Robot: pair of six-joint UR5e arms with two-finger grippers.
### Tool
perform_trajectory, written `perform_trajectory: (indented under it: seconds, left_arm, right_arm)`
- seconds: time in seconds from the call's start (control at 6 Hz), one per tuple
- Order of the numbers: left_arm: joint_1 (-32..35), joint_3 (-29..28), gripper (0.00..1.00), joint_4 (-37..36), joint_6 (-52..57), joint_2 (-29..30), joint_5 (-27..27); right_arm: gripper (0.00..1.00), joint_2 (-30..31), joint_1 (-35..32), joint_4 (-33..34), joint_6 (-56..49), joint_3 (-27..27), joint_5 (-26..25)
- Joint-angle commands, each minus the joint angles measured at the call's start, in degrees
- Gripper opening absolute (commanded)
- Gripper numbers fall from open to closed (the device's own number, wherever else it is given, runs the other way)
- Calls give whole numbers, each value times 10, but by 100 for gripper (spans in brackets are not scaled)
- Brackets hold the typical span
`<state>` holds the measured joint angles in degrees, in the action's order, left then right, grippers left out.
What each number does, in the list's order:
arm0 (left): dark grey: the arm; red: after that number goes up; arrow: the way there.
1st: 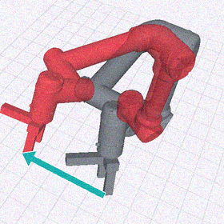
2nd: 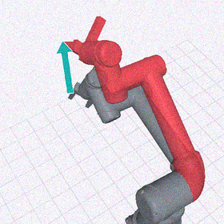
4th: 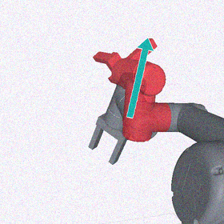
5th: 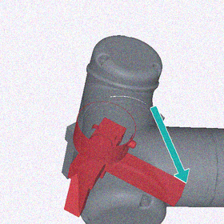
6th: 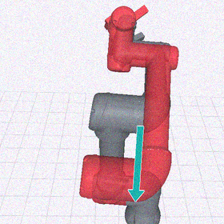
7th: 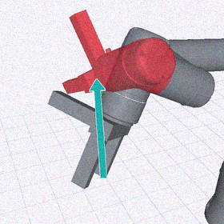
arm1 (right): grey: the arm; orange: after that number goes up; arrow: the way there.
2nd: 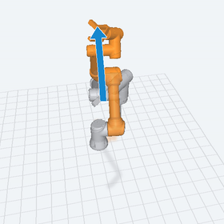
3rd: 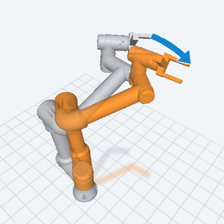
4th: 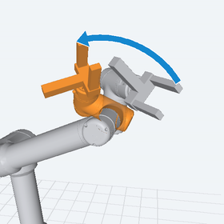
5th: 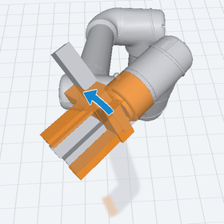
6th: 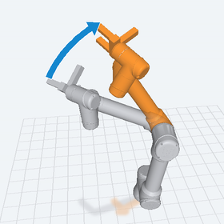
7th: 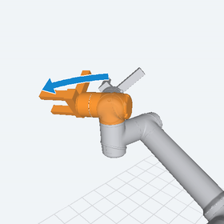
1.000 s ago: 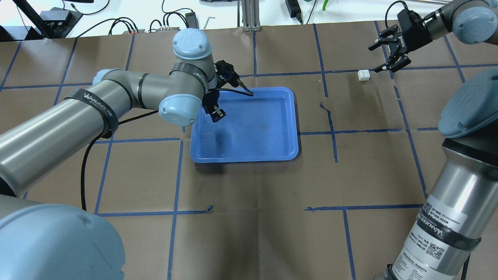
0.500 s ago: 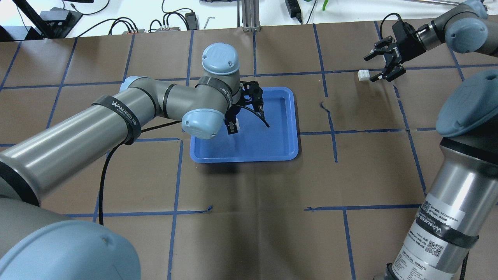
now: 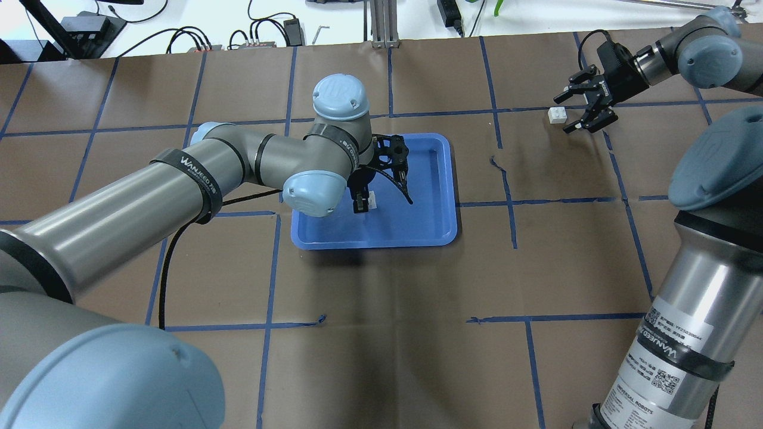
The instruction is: Assemble white blocks and place on blue tray
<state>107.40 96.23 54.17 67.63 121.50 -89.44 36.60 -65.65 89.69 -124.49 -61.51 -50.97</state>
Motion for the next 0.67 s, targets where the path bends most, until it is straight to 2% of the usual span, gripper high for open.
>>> perform_trajectory:
  seconds: [0.0,0.17,0.33,0.5]
  left_arm:
    - [0,-1,35,0,0,11,-2]
    - [0,-1,98,-1,2,7,-2]
    - [-1,-3,99,0,5,-5,-2]
    - [-3,-15,99,8,7,-26,-2]
  right_arm:
    - [49,1,0,0,-1,-2,-1]
    - [32,2,0,1,-2,-1,-2]
    - [22,3,0,6,-2,1,-2]
    - [20,4,0,20,-1,1,-12]
